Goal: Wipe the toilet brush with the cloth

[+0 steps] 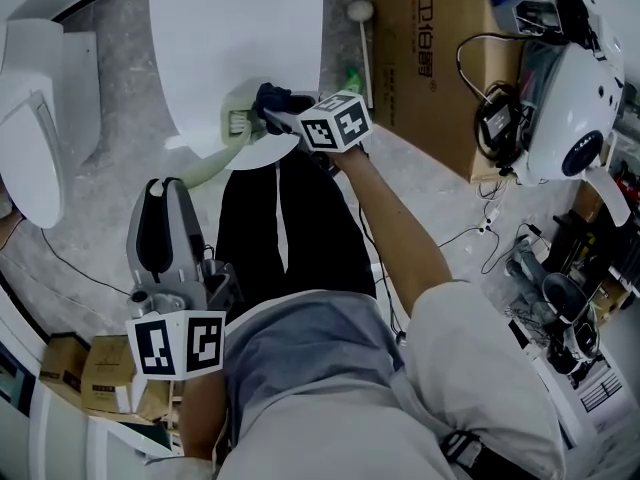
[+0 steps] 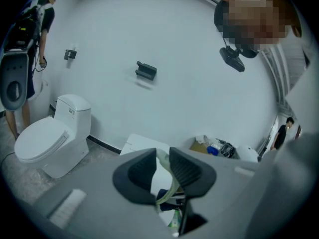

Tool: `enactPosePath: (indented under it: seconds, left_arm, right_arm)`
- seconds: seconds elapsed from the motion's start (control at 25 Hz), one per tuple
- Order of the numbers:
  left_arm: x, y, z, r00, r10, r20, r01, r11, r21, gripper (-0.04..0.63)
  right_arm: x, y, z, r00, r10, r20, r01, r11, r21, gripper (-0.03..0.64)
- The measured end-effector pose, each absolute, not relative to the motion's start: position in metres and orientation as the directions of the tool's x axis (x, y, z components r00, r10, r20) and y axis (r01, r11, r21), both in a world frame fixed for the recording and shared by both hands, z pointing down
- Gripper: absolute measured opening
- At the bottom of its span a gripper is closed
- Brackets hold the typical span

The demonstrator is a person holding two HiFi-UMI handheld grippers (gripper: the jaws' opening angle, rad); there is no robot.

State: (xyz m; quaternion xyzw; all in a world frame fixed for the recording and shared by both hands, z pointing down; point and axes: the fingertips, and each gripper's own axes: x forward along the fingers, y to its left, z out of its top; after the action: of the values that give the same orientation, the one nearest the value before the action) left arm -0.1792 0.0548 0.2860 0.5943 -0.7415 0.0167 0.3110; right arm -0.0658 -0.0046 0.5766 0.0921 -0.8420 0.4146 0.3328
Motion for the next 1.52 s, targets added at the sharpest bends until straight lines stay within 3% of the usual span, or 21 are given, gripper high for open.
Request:
enactPosePath:
  seconds: [0.36, 0.72, 1.52]
  left_arm:
    - [-0.178, 0.058, 0.287, -0.106, -0.869, 0.484, -0.895, 0.296, 0.335, 0.0]
    - [-0.179, 0.059, 0.288, -0.116, -0.869, 0.482, -0.892, 0.305, 0.335, 0.0]
    - [-0.177, 0.059, 0.29, -0.133, -0.866, 0.483, -0.893, 0.316, 0.32, 0.0]
  right_arm:
    - [-0.071, -0.02, 0.6, -0.707, 0.139, 0.693, -0.464, 0.649, -0.603, 0.115]
    - [-0.076, -0.031, 0.619, -0.642, 0.201, 0.74, -0.413, 0.722, -0.555, 0.115]
    - [-0.068, -0.039, 0.643, -0.595, 0.165, 0.787, -0.389, 0.797, -0.462, 0.114]
